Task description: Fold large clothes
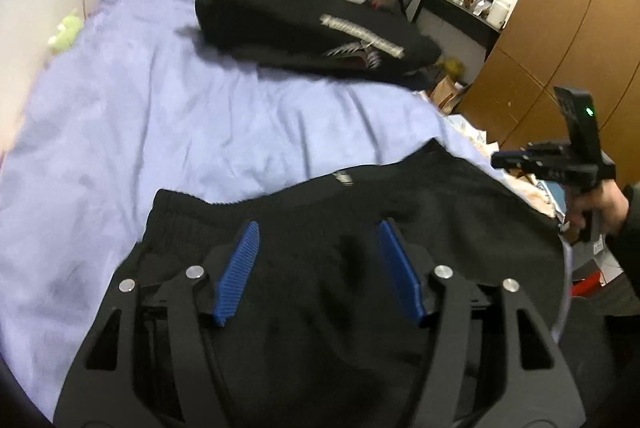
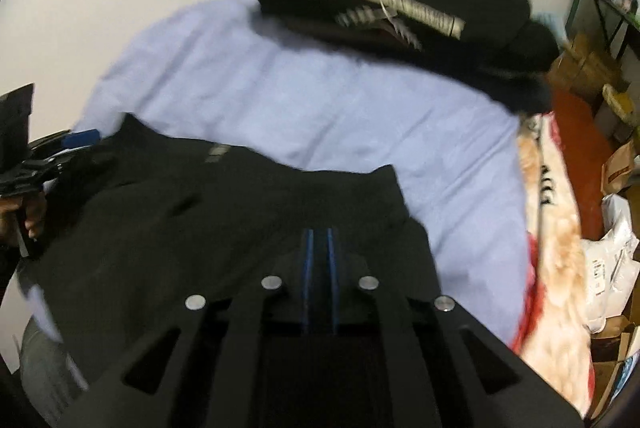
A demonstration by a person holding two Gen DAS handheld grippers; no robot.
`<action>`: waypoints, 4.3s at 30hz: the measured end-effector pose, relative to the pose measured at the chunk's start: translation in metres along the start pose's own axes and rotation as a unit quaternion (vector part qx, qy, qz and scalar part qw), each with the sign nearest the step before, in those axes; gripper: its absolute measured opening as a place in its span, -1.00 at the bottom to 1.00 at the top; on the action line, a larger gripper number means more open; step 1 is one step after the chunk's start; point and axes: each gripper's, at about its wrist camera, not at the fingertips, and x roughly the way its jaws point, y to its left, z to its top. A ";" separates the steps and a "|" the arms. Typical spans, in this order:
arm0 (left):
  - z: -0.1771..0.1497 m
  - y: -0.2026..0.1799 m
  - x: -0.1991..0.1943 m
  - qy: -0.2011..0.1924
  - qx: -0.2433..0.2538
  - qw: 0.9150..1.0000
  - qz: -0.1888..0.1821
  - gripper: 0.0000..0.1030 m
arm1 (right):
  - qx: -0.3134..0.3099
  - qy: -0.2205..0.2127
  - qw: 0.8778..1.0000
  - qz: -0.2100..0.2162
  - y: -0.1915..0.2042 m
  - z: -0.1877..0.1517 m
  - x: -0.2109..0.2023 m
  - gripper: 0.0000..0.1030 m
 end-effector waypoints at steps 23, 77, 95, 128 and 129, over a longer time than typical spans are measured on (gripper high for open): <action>-0.132 -0.042 0.016 0.062 -0.042 0.991 0.109 0.30 | 0.147 0.006 0.989 -0.005 -0.015 -0.118 0.032 -0.85; -0.163 0.028 -0.121 -0.001 -0.114 0.982 0.149 0.80 | 0.250 -0.102 0.956 0.119 -0.062 -0.178 -0.031 0.31; -0.139 0.029 -0.079 0.050 -0.138 0.980 0.134 0.87 | 0.235 -0.073 0.964 0.096 -0.041 -0.129 -0.001 0.57; -0.124 -0.033 -0.158 -0.003 -0.118 0.991 0.058 -0.12 | 0.229 -0.053 0.958 0.166 -0.012 -0.138 -0.107 -0.50; -0.123 -0.042 -0.159 -0.001 -0.112 0.992 0.058 -0.12 | 0.230 -0.050 0.958 0.166 -0.013 -0.141 -0.111 -0.50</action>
